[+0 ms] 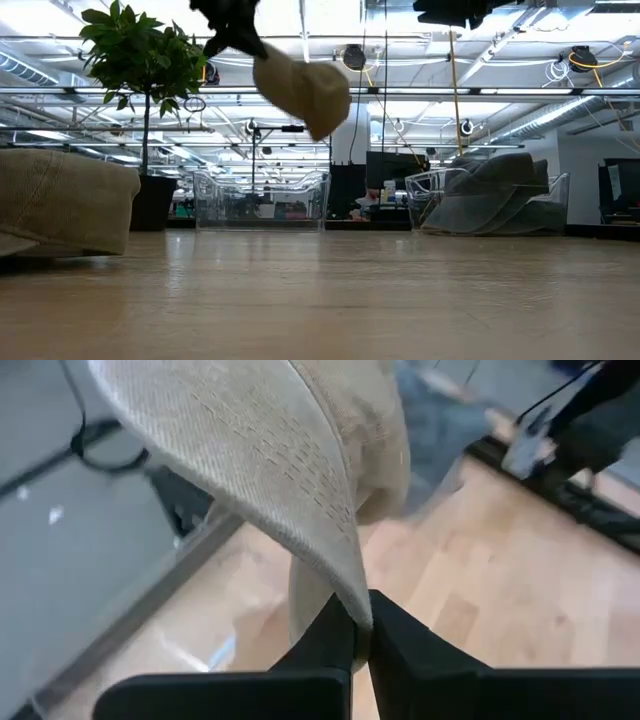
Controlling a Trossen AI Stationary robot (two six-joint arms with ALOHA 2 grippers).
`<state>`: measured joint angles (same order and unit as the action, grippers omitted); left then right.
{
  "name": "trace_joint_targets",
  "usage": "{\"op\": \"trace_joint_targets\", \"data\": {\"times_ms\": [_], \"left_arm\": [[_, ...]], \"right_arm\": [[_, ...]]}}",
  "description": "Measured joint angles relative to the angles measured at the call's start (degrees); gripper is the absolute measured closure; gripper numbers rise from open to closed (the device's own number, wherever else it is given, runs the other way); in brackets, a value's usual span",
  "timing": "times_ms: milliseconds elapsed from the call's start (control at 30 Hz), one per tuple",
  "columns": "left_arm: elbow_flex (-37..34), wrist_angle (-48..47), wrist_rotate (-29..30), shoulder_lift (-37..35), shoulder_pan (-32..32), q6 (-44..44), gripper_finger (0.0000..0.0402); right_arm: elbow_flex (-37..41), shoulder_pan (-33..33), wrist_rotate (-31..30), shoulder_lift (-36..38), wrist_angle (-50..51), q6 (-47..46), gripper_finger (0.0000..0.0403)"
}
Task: Pick & Place hat
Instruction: Put the right brown cap into the left transparent bin
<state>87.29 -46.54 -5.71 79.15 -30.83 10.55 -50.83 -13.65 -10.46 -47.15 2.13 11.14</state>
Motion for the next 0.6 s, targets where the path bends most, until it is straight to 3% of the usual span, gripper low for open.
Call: {"op": "trace_joint_targets", "data": {"times_ms": [267,600], "left_arm": [[-12.50,4.66,-3.15,0.03,-5.73,2.67,0.0392],[-24.19,13.74,-15.90,-0.01,-10.06,4.79,0.0392]], "right_arm": [[0.00,0.00,0.00,-1.73,-0.14,0.00,0.0140],[0.00,0.00,0.00,-2.12,-0.56,0.00,0.0140]]}}
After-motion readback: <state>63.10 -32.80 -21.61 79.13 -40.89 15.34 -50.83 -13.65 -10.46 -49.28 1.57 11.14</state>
